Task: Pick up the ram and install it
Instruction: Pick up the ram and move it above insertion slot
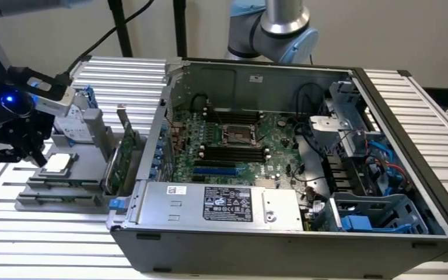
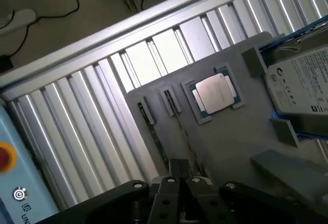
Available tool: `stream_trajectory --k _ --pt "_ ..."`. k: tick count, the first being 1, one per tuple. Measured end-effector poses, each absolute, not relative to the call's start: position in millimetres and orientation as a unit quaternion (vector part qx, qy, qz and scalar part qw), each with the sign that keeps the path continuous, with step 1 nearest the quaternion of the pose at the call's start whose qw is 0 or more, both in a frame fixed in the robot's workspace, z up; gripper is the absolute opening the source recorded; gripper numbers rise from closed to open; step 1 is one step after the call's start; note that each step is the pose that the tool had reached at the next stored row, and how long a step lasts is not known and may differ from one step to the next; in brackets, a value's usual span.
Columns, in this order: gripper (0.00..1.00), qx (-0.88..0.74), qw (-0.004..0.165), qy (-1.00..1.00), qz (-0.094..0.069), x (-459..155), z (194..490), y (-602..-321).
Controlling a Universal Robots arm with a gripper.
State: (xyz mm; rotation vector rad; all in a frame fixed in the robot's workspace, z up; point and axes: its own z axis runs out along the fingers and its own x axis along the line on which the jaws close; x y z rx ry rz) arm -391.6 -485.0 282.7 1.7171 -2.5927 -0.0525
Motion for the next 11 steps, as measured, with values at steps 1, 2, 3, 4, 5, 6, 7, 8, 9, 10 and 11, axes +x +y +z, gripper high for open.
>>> stream_trajectory --k 1,2,3,4,5,6,7,8,9,10,11 --pt "0.0 0.56 0.016 -0.829 -0.017 -391.6 281.9 -485.0" --pt "0.0 0.567 0.016 -0.823 -0.017 -391.6 281.0 -485.0" --pt "0.0 0.575 0.016 -0.818 -0.016 -391.6 280.2 -485.0" --pt "0.0 0.582 0.016 -0.813 -0.016 -391.6 279.3 -485.0" --pt "0.0 0.589 0.017 -0.808 -0.016 -391.6 278.6 -485.0" --pt "0.0 0.597 0.017 -0.802 -0.016 -391.6 277.6 -485.0" --pt "0.0 0.604 0.017 -0.797 -0.016 -391.6 276.9 -485.0" --pt "0.0 0.611 0.017 -0.791 -0.016 -391.6 276.1 -485.0" --pt "0.0 0.618 0.017 -0.786 -0.016 -391.6 275.3 -485.0" --pt "0.0 0.626 0.017 -0.78 -0.015 -391.6 274.5 -485.0" --pt "0.0 0.633 0.017 -0.774 -0.015 -391.6 273.7 -485.0"
